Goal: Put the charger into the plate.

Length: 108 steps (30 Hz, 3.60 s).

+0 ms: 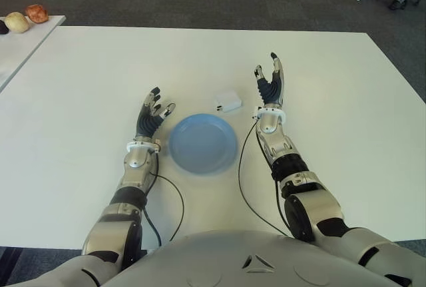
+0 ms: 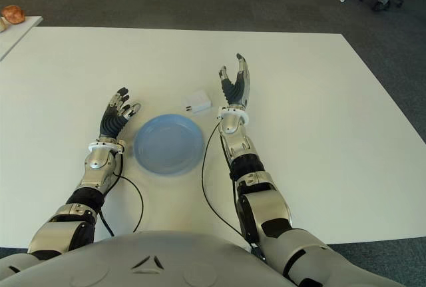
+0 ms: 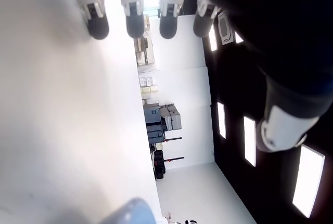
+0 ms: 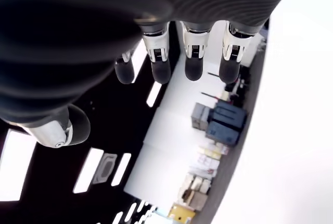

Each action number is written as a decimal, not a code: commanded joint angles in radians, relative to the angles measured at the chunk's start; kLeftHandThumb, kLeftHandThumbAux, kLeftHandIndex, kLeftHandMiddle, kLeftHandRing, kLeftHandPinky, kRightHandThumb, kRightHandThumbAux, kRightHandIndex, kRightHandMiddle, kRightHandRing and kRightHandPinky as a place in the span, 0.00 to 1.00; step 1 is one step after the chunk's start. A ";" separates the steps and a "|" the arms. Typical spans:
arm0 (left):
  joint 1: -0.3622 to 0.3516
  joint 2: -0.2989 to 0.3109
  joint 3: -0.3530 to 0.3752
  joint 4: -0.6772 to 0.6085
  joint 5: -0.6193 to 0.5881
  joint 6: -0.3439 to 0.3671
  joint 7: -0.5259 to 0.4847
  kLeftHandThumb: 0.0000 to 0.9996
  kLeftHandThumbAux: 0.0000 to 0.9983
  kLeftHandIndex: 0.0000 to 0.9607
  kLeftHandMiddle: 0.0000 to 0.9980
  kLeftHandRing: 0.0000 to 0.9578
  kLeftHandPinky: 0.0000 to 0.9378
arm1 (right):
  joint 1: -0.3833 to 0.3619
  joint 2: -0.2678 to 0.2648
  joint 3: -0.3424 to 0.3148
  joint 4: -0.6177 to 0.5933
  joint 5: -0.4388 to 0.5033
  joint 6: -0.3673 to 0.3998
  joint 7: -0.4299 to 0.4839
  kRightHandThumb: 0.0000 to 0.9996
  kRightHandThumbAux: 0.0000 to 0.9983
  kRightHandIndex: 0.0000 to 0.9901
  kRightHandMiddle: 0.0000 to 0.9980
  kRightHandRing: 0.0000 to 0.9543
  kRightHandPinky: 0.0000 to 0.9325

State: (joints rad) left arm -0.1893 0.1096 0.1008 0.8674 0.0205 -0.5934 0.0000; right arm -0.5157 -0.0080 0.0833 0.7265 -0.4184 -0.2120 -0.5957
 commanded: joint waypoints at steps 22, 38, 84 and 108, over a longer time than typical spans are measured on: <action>0.020 -0.045 -0.017 0.133 -0.004 0.077 -0.019 0.00 0.54 0.00 0.06 0.06 0.05 | -0.226 -0.053 0.232 0.285 -0.180 0.131 0.041 0.38 0.15 0.00 0.00 0.00 0.00; 0.007 -0.057 -0.012 0.142 -0.023 0.081 -0.029 0.00 0.55 0.00 0.05 0.05 0.04 | -0.397 0.007 0.374 0.472 -0.239 0.341 0.197 0.35 0.09 0.00 0.00 0.00 0.00; 0.013 -0.055 -0.016 0.124 -0.028 0.089 -0.039 0.00 0.54 0.00 0.05 0.05 0.05 | -0.401 0.022 0.545 0.560 -0.296 0.350 0.402 0.40 0.09 0.00 0.00 0.00 0.00; 0.069 -0.047 -0.015 0.046 -0.037 0.079 -0.063 0.00 0.53 0.00 0.06 0.06 0.06 | -0.299 0.042 0.505 0.589 -0.267 0.351 0.320 0.38 0.10 0.00 0.00 0.00 0.00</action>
State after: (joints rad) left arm -0.2067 0.0831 0.0990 0.8710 -0.0198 -0.5760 -0.0467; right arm -0.8399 0.0283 0.5985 1.3033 -0.6994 0.1383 -0.2800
